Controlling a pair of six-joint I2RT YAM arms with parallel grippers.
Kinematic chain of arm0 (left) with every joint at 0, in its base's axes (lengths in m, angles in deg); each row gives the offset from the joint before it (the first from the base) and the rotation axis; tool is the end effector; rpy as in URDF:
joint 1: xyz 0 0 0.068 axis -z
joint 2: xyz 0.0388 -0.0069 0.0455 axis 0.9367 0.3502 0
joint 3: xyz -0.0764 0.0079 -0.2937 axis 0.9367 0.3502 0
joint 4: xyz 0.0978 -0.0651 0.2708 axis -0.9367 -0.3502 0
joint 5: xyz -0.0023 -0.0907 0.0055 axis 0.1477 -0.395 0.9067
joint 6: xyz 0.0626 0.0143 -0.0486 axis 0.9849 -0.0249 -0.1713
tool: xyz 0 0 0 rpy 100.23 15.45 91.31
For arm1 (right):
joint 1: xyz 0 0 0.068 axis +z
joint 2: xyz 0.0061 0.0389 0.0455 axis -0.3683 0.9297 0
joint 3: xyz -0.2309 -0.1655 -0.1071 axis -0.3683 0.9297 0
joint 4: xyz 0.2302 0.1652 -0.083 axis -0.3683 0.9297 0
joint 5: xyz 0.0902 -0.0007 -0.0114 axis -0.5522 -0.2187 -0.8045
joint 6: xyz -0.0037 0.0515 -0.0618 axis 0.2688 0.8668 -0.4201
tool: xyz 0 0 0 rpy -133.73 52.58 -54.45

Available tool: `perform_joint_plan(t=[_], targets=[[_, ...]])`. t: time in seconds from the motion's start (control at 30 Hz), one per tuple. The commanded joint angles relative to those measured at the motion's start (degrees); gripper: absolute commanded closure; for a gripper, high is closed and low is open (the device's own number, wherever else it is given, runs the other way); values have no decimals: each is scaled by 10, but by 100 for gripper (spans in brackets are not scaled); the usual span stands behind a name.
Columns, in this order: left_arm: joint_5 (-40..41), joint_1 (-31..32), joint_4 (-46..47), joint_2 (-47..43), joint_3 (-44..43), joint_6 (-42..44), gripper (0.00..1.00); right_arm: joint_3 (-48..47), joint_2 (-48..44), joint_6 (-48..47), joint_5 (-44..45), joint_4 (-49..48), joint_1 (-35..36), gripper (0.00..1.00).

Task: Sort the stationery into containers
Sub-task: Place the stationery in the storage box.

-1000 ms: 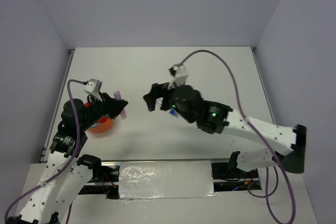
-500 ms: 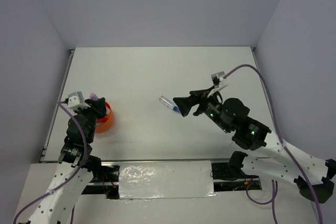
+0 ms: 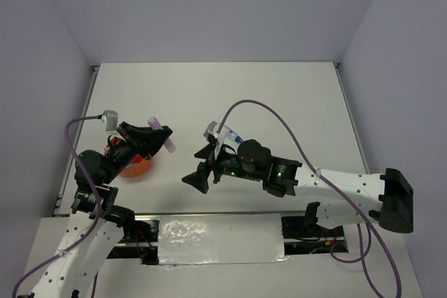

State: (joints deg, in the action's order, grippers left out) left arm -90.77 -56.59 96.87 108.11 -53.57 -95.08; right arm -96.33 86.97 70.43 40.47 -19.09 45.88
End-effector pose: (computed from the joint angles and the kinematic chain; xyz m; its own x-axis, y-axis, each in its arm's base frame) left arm 0.1478 -0.0637 0.3578 -0.1996 -0.5991 -0.7754 0.6289 0.5285 -0.5703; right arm 0.1194 0.3026 0.3259 -0.2806 -0.0499 -0.9585 -0.9100 0.3315 0.2491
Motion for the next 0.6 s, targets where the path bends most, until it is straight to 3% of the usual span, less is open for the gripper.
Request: perform_joint_plan(t=[0.0,0.13,0.3,0.37,0.43,0.5,0.57], targets=[[-54,0,63,-18,0,-81,100,-55,17,-72,101,-65,46,0],[-58,0,63,-20,-5,-108,100,-105,72,-99,235,-61,89,0],[-57,1,64,-30,-6,-125,100,-157,130,-129,333,-72,115,0],[-57,1,56,-33,-6,-130,100,-167,147,-136,357,-89,124,5],[-52,1,33,-33,-8,-123,100,-180,160,-161,364,-104,128,30],[-52,1,21,-33,-12,-118,100,-195,170,-172,372,-102,134,48],[-50,1,7,-32,-18,-115,89,-200,179,-183,381,-99,135,70]])
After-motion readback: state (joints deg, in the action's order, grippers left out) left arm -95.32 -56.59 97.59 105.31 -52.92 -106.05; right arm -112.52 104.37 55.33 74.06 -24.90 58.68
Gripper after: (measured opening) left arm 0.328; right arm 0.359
